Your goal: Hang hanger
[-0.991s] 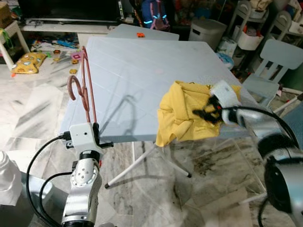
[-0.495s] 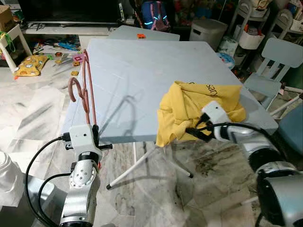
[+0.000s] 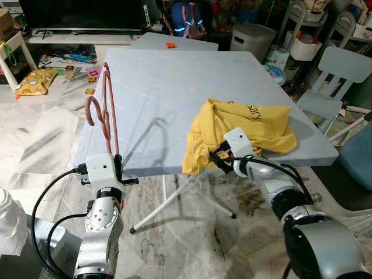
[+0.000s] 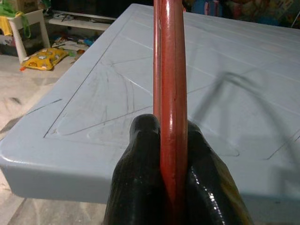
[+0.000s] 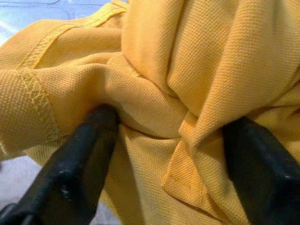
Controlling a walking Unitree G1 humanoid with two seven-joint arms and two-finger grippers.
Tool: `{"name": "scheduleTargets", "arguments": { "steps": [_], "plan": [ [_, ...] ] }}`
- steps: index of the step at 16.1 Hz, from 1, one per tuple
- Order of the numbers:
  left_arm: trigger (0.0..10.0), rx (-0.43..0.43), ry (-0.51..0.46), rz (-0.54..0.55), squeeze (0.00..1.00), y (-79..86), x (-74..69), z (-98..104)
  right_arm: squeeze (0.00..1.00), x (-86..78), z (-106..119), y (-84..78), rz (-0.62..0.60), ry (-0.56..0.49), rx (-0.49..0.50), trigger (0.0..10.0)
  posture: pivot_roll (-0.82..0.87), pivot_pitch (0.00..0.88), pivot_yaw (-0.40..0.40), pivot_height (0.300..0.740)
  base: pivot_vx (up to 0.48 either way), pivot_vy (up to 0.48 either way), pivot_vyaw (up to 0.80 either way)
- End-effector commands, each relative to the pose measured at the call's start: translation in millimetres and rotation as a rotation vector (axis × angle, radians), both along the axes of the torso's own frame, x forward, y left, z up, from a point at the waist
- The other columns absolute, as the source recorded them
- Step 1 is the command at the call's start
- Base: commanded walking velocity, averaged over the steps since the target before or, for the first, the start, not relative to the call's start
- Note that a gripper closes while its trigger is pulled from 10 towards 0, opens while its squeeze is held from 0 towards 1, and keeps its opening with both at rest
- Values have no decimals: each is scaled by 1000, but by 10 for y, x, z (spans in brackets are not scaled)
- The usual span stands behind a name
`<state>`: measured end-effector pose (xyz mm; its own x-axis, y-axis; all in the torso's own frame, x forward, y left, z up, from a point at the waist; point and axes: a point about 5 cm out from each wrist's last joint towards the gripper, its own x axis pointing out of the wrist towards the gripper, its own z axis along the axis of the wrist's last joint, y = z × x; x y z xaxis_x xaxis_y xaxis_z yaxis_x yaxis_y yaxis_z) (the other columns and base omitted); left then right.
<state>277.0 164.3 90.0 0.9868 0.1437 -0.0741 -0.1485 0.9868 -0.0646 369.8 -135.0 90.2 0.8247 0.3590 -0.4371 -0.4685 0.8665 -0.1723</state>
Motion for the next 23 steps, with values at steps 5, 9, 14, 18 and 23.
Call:
{"name": "scheduleTargets", "arguments": {
  "steps": [5,9,14,18,23],
  "plan": [
    [10000,-18,4,6,0,-67,-89,3,0,51,44,326,-106,57,110,0,20,0,-109,740,0,0,0],
    [10000,-23,7,52,0,-31,-160,-3,0,247,677,899,-103,-113,350,0,57,0,-148,740,0,0,0],
    [10000,-40,-3,53,0,-63,-183,23,0,394,1244,898,-227,-392,353,10000,61,0,-150,740,0,0,0],
    [10000,-58,-26,-9,0,-98,-147,65,1000,374,1000,705,-161,-338,280,10000,43,0,-136,740,0,0,0],
    [10000,-22,-93,-70,0,-116,-132,222,1000,375,911,219,-68,-338,223,10000,17,0,-116,740,0,0,0]
  ]
}}
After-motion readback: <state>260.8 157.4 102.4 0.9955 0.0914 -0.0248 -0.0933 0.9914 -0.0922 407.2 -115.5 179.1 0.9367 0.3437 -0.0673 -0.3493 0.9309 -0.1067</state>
